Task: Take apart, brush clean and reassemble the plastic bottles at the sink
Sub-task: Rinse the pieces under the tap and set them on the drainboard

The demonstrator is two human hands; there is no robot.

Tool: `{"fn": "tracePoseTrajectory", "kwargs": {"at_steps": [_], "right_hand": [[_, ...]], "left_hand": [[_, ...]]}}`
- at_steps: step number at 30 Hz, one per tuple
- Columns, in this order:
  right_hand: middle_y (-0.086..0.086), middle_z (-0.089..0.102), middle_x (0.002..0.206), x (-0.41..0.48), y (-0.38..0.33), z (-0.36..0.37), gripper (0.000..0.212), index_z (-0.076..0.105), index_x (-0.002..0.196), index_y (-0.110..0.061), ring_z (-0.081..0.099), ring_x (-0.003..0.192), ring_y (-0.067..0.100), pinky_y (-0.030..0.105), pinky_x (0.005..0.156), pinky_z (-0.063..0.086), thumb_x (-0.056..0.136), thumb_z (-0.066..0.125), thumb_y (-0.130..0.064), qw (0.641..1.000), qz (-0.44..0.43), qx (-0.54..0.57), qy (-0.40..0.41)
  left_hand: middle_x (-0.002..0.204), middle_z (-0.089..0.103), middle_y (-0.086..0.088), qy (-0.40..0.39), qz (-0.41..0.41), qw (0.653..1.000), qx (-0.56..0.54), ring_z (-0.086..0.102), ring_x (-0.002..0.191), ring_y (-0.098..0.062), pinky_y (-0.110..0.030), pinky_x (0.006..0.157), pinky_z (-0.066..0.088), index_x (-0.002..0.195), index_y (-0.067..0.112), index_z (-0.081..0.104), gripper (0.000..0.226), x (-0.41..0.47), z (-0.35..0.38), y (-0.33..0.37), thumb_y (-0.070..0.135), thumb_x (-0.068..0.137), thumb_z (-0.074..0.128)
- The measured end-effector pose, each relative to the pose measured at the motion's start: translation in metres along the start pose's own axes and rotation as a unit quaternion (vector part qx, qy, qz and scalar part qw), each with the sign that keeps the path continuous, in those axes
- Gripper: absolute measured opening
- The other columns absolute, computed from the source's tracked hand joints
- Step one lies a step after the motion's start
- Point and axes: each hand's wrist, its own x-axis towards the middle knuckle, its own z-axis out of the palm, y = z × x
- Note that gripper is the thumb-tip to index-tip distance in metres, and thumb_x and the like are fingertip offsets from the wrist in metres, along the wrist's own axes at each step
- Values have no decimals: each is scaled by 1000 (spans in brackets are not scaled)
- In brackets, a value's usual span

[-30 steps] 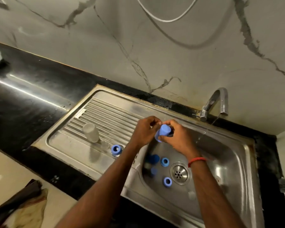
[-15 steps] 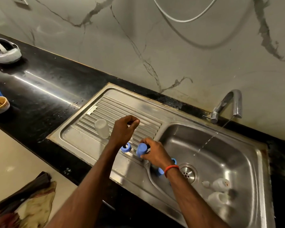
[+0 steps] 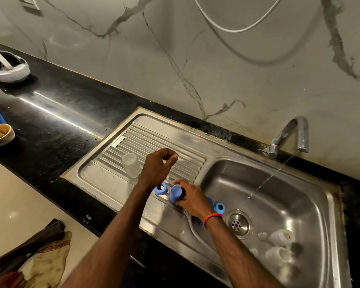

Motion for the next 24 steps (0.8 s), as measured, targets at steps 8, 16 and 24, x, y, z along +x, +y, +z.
{"fn": "tracePoseTrajectory", "kwargs": {"at_steps": [8,16,24], "right_hand": [[0,57,115,-13,18,-36,73,51,137,-31,56,102,12,15,78,48,76,77,1,998,41,22,48],[1,62,115,-47,40,-108,46,60,127,-26,60,103,14,26,84,48,85,77,-22,982,82,63,157],[4,67,108,-84,81,-115,35,65,120,-18,64,99,16,25,83,50,88,74,-27,970,159,70,170]], "left_hand": [[90,73,7,-24,30,999,-13,64,82,4,-12,77,48,94,15,75,9,6,24,23,22,96,69],[92,74,5,-109,106,988,-8,66,85,-3,-7,76,42,95,16,73,6,5,71,62,13,94,68],[100,73,1,-219,129,966,40,65,91,-8,-21,84,46,104,16,72,11,-7,120,77,16,97,63]]}}
